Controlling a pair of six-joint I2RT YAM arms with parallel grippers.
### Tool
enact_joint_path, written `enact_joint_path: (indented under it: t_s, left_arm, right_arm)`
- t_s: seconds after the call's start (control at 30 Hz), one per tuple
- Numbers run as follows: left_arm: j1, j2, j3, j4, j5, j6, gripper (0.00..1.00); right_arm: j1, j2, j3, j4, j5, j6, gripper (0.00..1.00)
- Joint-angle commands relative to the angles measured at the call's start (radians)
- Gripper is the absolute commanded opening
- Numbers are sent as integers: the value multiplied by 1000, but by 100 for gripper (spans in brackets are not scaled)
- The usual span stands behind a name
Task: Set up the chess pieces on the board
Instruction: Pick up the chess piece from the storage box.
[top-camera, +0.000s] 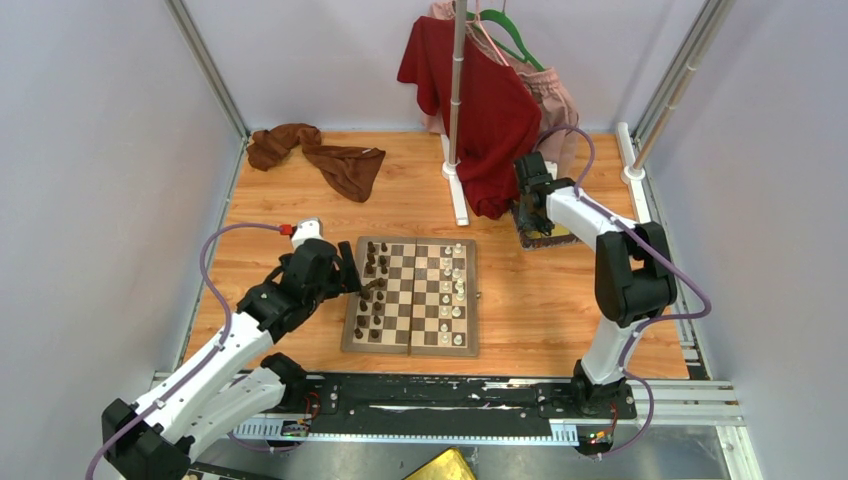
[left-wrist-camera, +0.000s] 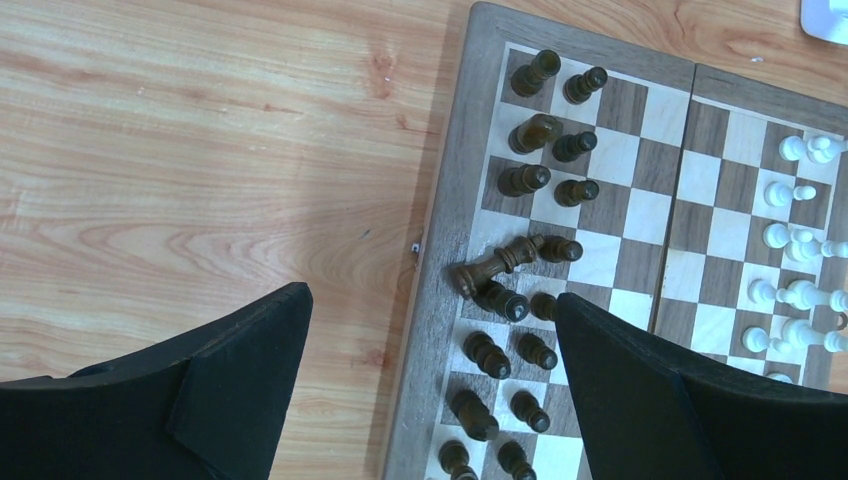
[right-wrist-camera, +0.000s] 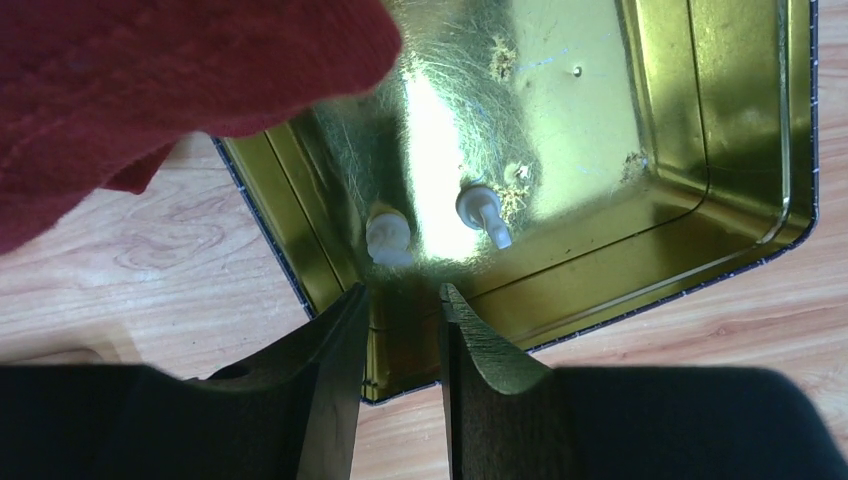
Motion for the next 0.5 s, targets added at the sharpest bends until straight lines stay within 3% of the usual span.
enact_joint_path:
  t_s: [0.0, 0.47]
  left_arm:
    - [8, 12, 3, 29, -2, 15, 100]
    - [12, 54, 25, 38, -3, 26, 100]
  right_arm:
    - [-24, 22, 0, 14, -16, -14, 36]
    - [-41, 83, 36, 34, -43, -38, 34]
